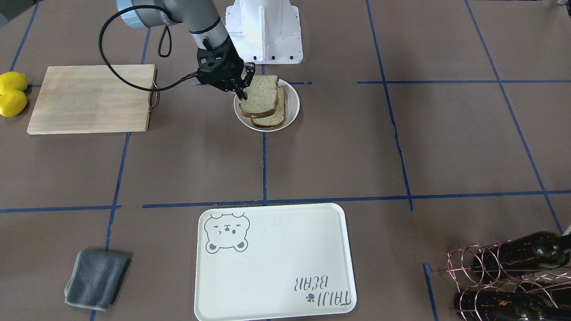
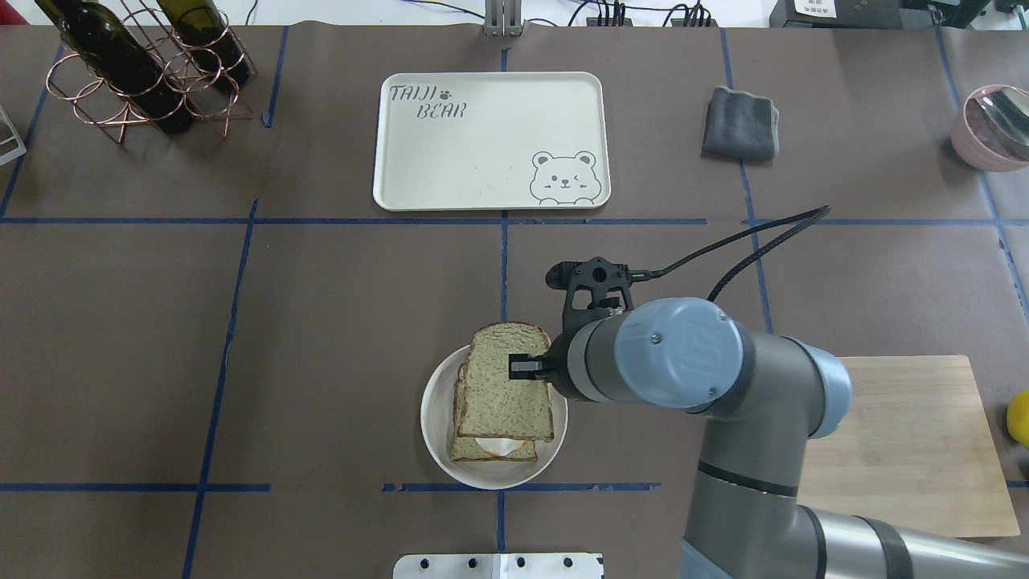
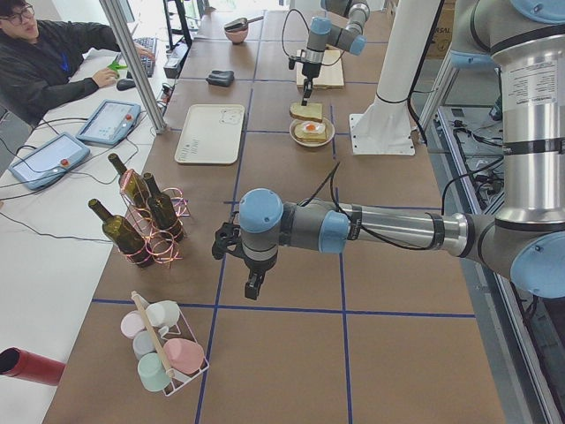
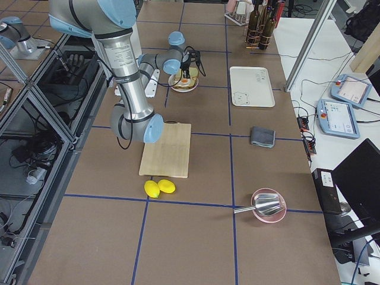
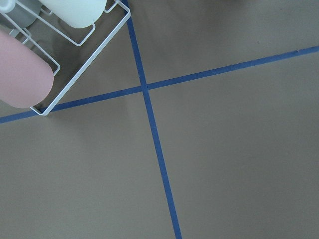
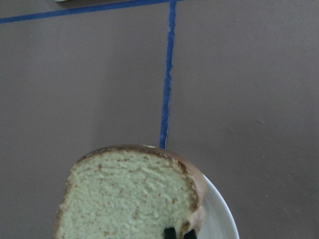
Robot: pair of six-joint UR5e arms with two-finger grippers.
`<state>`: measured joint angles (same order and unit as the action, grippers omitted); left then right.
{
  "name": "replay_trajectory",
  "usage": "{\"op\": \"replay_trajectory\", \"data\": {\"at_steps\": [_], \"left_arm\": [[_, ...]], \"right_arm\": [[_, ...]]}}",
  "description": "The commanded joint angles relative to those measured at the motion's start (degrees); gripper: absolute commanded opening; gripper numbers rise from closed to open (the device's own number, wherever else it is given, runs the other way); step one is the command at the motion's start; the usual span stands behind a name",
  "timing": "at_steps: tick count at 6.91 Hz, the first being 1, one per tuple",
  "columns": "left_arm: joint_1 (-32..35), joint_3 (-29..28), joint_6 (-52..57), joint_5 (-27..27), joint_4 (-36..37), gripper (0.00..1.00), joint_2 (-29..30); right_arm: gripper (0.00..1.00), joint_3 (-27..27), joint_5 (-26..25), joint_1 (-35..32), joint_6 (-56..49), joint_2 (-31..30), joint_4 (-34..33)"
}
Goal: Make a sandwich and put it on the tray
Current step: 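Carry the bread slice with the right gripper onto the egg toast on the plate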
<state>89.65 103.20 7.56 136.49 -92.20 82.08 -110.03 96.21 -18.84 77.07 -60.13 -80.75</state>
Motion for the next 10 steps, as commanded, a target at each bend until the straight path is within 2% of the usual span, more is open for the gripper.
{"op": "replay_trajectory", "data": {"at_steps": [1,4,5,6,8,9,10], "left_arm": [[0.0,0.1,0.0,0.0,0.0,1.0,-0.1],[0.0,0.1,0.0,-0.1,0.0,1.0,-0.1],[0.0,0.1,0.0,0.0,0.0,1.0,-0.1],[0.0,0.1,0.0,0.0,0.0,1.0,-0.1],[0.0,0.1,0.0,0.0,0.0,1.0,-0.1],[0.0,0.1,0.0,-0.1,0.0,1.0,0.0],[0.0,0.0,0.0,-0.1,0.0,1.0,0.3]], "right_arm": [[0.0,2.7,-2.2,1.7,-0.6,2.5,-3.0],[0.0,3.5,-2.0,1.7,-1.2,2.4,-3.0],[0.32,3.6,-1.9,1.7,-1.1,2.5,-3.0],[0.8,3.5,-2.1,1.8,-1.1,2.5,-3.0],[1.0,3.0,-2.0,2.1,-1.2,2.4,-3.1],[1.0,1.8,-1.0,0.8,-2.0,2.1,-3.2],[1.0,-0.6,2.2,-2.2,-6.6,1.9,-6.7]]}}
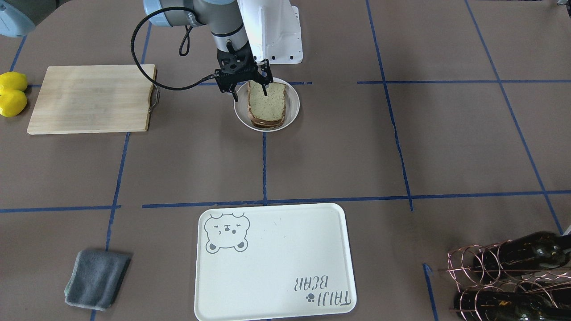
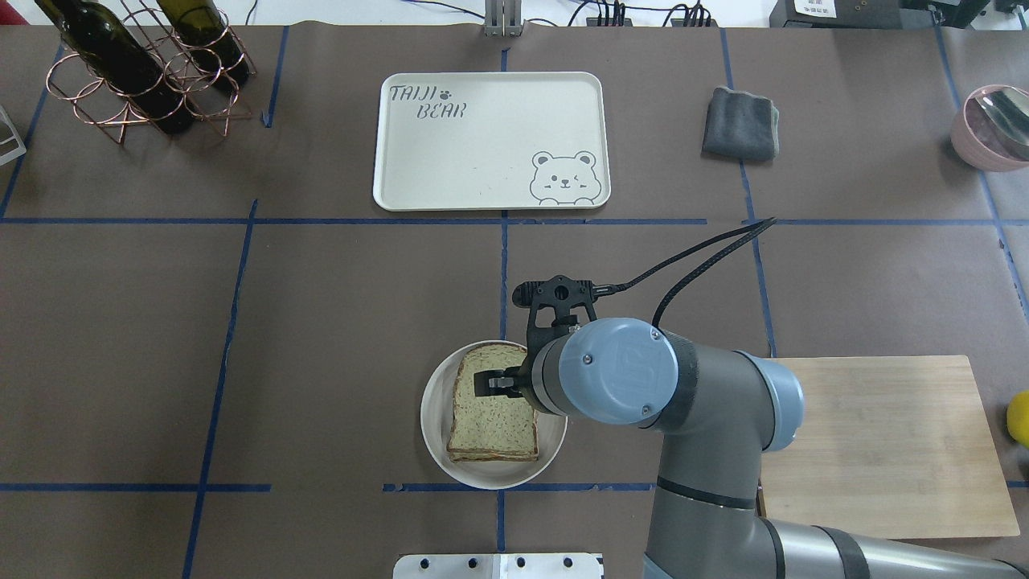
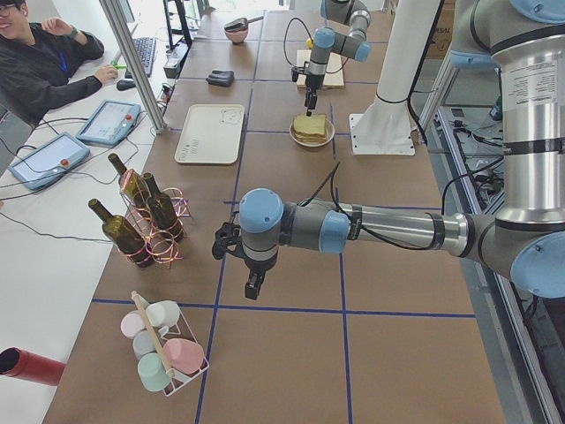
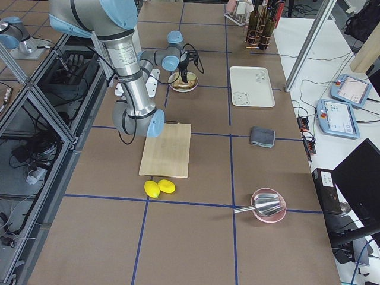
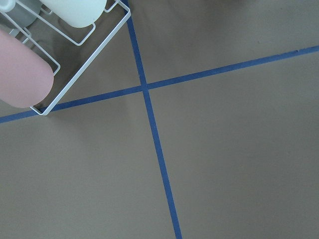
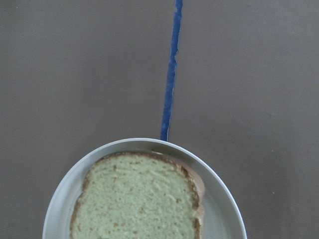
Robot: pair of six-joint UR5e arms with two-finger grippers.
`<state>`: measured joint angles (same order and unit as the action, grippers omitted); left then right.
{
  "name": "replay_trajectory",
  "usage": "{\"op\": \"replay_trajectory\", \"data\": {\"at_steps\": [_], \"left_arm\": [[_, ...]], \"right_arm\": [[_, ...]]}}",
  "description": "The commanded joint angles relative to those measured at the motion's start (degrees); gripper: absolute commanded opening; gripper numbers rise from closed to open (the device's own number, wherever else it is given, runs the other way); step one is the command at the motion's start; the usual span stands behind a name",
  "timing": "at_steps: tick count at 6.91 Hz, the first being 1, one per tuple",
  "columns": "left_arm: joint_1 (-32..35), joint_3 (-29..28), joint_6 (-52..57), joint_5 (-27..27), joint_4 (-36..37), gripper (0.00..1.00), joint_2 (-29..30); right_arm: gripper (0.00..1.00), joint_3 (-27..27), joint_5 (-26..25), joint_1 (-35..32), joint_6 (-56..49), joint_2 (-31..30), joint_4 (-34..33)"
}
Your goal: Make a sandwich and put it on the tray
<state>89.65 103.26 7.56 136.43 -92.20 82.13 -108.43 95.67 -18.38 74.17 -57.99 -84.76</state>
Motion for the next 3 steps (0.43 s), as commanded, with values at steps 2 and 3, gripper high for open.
{"op": "replay_trajectory", "data": {"at_steps": [2,3], "left_arm": [[0.0,0.1,-0.3,0.0,0.0,1.0,0.4],[-0.2,-0.6,-0.8,0.3,-0.2,1.0,2.9]], "right_arm": [[1.0,-6.2,12.0,-13.9,-18.4,-2.4,-10.6],[1.0,-6.3,19.0,-22.6,-29.8,-5.3,-10.9]]}}
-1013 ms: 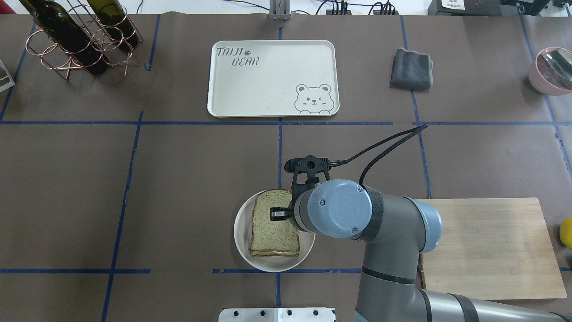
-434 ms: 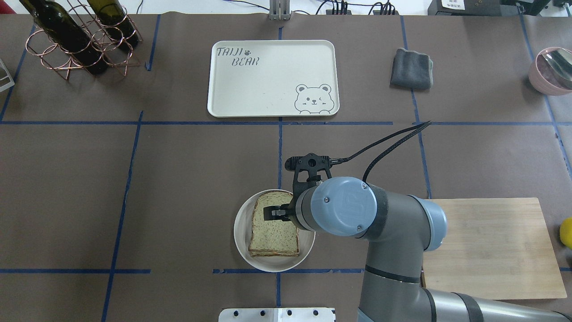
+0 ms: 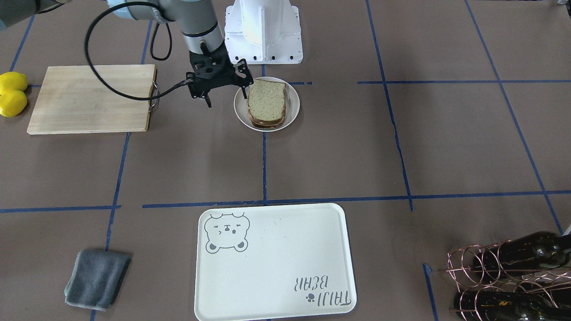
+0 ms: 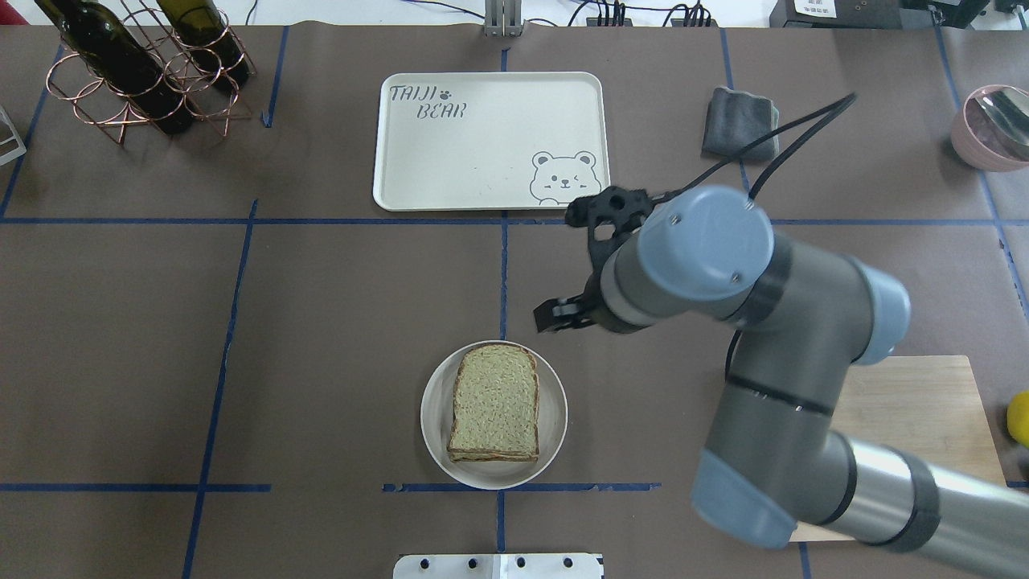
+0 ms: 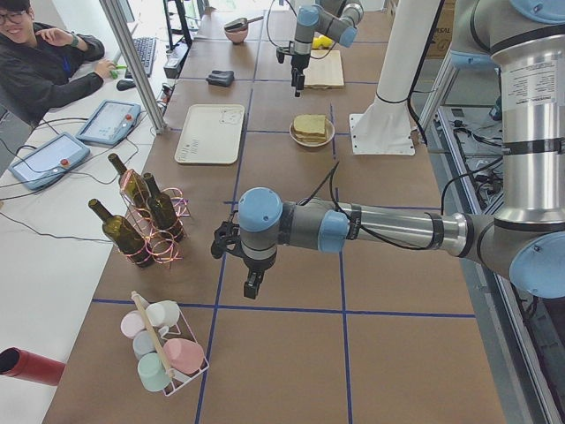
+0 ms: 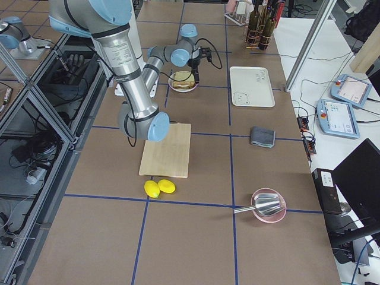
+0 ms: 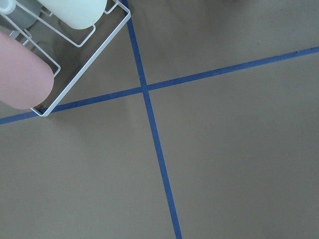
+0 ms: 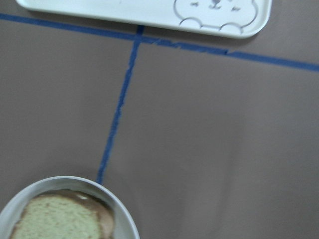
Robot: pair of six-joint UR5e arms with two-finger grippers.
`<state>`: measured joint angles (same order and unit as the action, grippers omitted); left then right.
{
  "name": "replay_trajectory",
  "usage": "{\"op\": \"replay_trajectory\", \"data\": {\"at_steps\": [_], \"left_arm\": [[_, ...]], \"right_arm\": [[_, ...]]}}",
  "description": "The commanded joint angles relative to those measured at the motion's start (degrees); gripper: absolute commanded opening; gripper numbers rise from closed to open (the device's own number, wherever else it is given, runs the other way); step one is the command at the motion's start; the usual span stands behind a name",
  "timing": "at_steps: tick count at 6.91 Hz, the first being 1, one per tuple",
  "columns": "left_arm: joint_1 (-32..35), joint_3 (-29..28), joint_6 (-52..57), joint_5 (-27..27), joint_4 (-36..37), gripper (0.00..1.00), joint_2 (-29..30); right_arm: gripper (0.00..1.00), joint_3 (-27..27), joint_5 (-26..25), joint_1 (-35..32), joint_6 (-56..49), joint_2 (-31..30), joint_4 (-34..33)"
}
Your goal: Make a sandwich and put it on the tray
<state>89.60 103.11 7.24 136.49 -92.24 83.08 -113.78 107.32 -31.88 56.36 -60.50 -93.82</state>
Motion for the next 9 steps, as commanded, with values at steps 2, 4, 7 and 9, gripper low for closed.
{"op": "replay_trajectory", "data": {"at_steps": [2,4,7,9], "left_arm": [[0.0,0.0,-0.6,0.7,-1.5,1.0,6.3],[-0.2,0.6,-5.2,1.7,-3.6,1.0,9.4],[-15.6,3.6,-27.5,3.4,-21.2,1.0,10.7],[-29.0,6.0,-52.1,-1.4,-31.8,1.0,11.3]], "right_arm": [[1.0,-0.5,18.4,-25.3,-34.0,-12.3,-1.9],[1.0,3.0,25.9,-39.4,-56.3,-21.5,-1.7],[1.0,3.4,26.7,-52.7,-68.4,-36.0,-1.5],[1.0,3.3,26.2,-53.7,-68.1,-38.4,-1.2]]}}
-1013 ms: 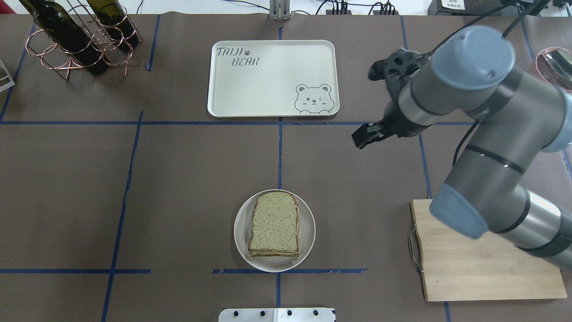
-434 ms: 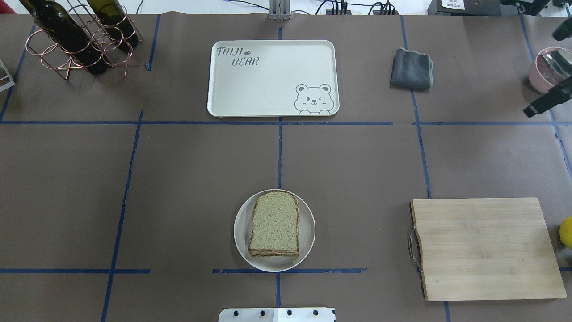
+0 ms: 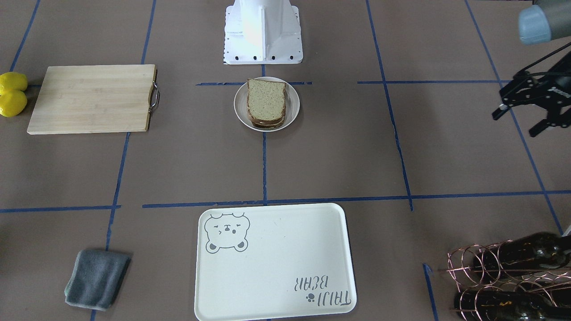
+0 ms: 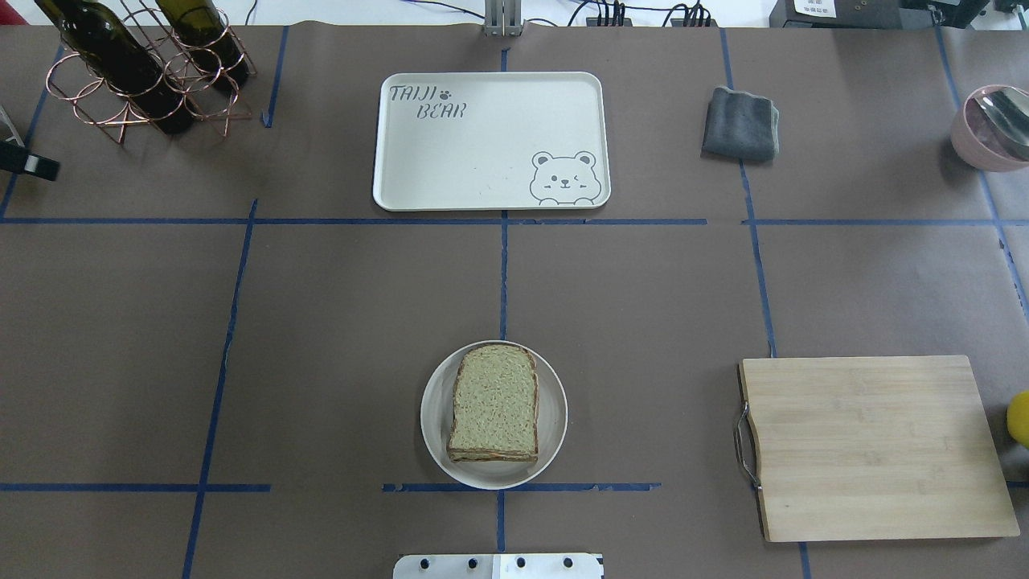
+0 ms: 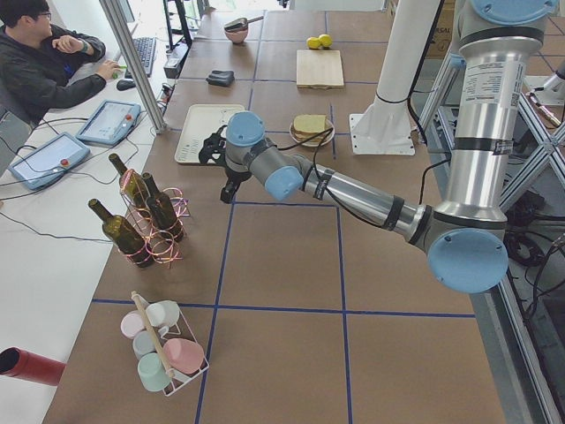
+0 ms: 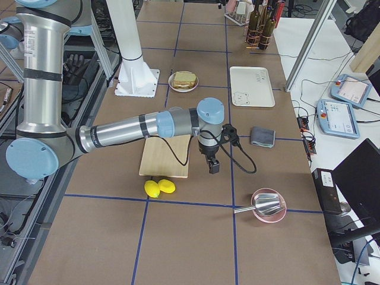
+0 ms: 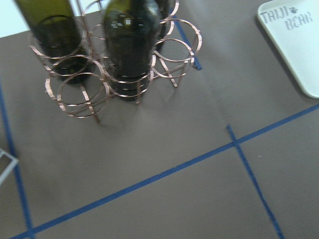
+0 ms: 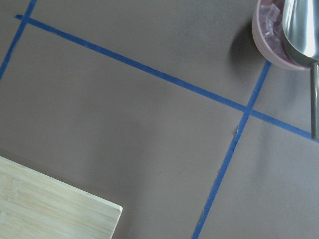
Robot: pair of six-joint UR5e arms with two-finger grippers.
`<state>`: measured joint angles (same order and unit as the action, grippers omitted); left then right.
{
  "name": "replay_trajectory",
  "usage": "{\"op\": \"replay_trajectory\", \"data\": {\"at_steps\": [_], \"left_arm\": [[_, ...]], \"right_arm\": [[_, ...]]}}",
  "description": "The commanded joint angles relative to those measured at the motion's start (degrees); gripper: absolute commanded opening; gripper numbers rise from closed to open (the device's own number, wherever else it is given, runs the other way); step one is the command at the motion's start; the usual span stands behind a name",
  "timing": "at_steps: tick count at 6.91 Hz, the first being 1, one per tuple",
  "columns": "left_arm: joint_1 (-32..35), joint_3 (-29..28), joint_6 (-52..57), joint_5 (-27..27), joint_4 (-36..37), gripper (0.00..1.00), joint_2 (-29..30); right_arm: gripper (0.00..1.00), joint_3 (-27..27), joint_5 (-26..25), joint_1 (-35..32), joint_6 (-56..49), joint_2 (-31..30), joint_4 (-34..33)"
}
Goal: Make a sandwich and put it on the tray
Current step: 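Reach the left gripper toward the plate rim nearest it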
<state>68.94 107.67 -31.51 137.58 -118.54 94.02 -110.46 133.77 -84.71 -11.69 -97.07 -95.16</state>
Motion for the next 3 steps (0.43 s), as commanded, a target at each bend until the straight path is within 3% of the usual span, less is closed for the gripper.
{"op": "replay_trajectory", "data": {"at_steps": [1,3], "left_arm": [[-15.1,4.3,-21.2,-10.0,-5.6,1.0,0.5],[-26.2,5.7,-34.5,-17.9,-5.5,1.0,3.3]], "right_arm": [[1.0,-0.2,-0.2,-0.9,0.3,-1.9,0.2],[1.0,0.0,-0.3,-0.9,0.4,-2.0,0.2]]}}
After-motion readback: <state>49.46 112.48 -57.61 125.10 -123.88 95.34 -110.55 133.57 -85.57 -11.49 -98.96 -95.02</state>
